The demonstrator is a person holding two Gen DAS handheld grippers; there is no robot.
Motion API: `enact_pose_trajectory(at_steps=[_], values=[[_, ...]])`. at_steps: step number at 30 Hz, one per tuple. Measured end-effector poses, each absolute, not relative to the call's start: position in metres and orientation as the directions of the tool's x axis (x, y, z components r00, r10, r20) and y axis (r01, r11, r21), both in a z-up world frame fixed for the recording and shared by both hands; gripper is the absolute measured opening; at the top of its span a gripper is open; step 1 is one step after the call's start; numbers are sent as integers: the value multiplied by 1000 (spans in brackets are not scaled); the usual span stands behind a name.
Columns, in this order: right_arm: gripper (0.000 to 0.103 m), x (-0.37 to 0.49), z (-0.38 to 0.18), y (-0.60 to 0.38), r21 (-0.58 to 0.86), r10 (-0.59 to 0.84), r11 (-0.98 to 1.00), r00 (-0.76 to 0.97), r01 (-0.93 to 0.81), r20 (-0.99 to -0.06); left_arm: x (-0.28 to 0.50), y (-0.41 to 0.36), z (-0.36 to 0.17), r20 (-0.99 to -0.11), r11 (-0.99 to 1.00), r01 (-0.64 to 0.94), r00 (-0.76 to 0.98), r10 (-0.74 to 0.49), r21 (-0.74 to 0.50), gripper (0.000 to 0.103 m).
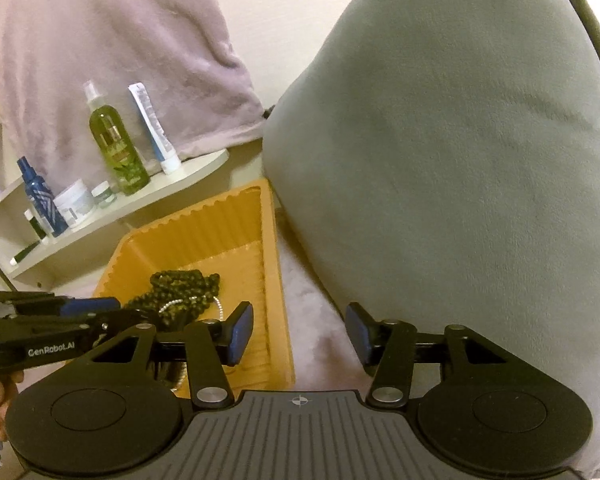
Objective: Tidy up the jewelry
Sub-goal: 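Open the left tool to drop the watch while the right tool releases the tray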
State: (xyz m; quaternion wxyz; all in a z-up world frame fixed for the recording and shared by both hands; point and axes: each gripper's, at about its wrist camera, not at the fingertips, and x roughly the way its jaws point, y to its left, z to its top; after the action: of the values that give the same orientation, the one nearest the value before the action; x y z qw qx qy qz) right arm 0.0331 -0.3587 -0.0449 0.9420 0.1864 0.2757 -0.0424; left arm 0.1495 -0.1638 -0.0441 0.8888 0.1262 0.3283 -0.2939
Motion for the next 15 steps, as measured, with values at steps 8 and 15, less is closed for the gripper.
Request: enact_pose_trajectory(at_steps=[8, 15], values=[[52, 25, -39, -356, 337, 27, 924, 848, 181, -529, 143, -143, -27, -612, 828, 560, 660, -436, 14, 33], [59, 23, -28, -342, 342, 61, 927, 834, 157, -549, 121, -110, -16, -580, 880, 475, 711, -397, -21, 61]])
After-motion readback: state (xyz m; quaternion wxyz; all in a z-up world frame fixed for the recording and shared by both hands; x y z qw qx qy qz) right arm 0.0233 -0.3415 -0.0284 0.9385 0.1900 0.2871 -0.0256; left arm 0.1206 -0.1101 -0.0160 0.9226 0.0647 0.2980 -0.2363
